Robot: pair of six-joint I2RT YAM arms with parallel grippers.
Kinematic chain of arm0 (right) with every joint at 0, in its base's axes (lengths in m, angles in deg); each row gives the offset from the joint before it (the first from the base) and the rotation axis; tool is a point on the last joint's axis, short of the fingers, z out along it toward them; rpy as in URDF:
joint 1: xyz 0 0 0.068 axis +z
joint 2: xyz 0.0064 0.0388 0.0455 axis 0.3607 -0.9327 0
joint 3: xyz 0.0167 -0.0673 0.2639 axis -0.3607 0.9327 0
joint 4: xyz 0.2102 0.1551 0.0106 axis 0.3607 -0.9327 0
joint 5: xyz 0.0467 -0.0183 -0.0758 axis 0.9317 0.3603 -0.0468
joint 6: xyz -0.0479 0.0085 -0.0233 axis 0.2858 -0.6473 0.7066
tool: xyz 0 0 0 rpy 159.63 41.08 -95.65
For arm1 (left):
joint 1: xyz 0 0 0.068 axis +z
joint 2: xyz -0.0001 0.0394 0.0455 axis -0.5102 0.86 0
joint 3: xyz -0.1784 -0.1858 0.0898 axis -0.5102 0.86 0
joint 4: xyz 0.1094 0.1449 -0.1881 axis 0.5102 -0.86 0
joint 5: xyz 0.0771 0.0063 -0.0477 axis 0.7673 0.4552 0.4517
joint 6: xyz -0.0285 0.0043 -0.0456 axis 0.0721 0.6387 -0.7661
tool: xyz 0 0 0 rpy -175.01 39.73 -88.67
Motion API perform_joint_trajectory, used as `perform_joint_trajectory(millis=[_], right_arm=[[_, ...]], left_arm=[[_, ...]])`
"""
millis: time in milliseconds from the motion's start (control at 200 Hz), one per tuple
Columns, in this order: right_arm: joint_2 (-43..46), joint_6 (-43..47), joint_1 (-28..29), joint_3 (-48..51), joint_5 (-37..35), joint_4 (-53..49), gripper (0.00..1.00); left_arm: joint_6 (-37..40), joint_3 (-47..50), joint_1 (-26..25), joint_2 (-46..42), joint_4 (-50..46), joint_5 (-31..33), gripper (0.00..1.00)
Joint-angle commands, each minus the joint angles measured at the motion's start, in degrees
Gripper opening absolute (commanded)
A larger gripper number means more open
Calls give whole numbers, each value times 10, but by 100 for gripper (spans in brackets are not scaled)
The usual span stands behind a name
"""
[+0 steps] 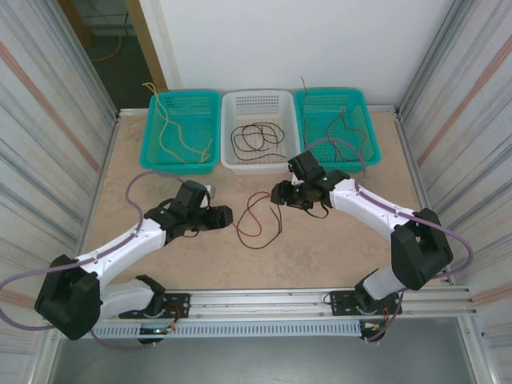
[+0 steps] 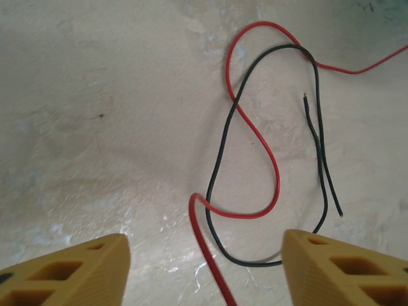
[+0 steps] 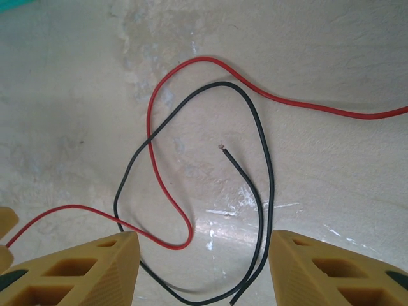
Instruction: Untangle the cables
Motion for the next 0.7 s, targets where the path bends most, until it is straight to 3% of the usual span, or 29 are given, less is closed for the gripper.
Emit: perform_joint_trajectory(millis=[0,311,481,691], right_arm=[[-6,-4,3,-17,-14,-21,55],[11,-6,5,-10,-15,-11,54],[56,10,14,-12,4,31,54],[116,60,44,-13,49,92,58]], left_arm=[[-14,-9,-4,16,28,-16,51],[-11,-27,-8,42,24,-39,0],[9,-54,-11,21,1,-57,0],[105,-158,-11,-31,-82,-91,0]])
